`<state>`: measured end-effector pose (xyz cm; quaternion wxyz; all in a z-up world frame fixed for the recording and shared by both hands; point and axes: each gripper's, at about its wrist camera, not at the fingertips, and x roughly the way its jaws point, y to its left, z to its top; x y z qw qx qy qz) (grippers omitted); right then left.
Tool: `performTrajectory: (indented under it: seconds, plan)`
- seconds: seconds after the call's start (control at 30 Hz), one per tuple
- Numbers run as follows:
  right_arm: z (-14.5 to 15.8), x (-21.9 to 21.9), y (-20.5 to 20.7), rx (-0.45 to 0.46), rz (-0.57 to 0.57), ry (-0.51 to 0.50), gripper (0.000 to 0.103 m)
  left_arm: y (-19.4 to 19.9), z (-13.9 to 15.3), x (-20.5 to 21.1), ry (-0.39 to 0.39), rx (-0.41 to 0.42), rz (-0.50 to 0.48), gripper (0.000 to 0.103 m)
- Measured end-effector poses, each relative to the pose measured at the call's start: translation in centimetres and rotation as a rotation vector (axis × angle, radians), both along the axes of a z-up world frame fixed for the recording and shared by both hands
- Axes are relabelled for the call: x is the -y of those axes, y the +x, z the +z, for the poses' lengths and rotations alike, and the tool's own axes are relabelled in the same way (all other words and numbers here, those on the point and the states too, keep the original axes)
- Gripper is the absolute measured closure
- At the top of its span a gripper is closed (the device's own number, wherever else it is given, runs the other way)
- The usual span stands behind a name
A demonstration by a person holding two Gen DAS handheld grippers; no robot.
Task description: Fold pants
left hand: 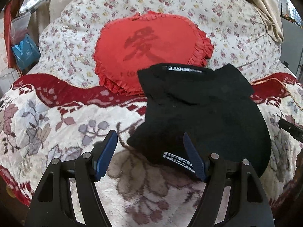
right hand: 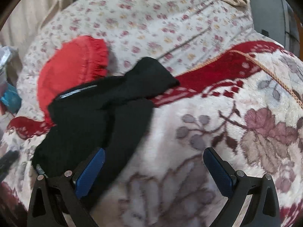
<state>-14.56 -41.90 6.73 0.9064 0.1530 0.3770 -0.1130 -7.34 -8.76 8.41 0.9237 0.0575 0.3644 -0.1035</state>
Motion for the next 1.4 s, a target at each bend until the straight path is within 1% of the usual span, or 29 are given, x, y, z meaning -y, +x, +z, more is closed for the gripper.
performTrajectory:
  seconds: [0.17, 0.3, 0.43, 0.63, 0.8, 0.97, 1.1, 1.3, 1.4]
  plan:
    - [1.4, -3.5, 0.3, 0.019, 0.098, -0.064, 0.000, -0.2, -0.3, 0.5, 0.005, -0.004, -0.008, 0.031]
    - [1.5, -5.3, 0.5, 0.023, 0.173, -0.038, 0.000, -0.1, -0.4, 0.5, -0.001, -0.015, -0.007, 0.031]
    - [1.2, -6.0, 0.6, 0.017, 0.175, -0.065, 0.000, -0.1, -0.4, 0.4, -0.002, -0.018, -0.004, 0.031]
    - [0.6, -6.4, 1.2, -0.007, 0.184, -0.047, 0.000, 0.3, -0.7, 0.2, -0.005, -0.033, 0.001, 0.031]
    - [0.7, -6.8, 1.3, -0.006, 0.185, -0.062, 0.000, 0.4, -0.8, 0.0, -0.005, -0.036, 0.007, 0.031]
    - [0.4, -6.8, 1.5, -0.014, 0.187, -0.054, 0.000, 0.6, -1.0, -0.1, -0.009, -0.042, 0.012, 0.031]
    - [0.0, -6.3, 1.5, -0.026, 0.177, -0.050, 0.000, 1.0, -1.7, -0.8, -0.052, -0.084, 0.006, 0.031]
    - [-0.5, -5.5, 1.6, -0.035, 0.157, -0.031, 0.000, 1.6, -2.9, -1.6, -0.079, -0.131, 0.022, 0.031]
    - [-0.7, -5.2, 1.7, -0.039, 0.152, -0.029, 0.000, 2.0, -3.6, -1.8, -0.118, -0.166, 0.019, 0.031]
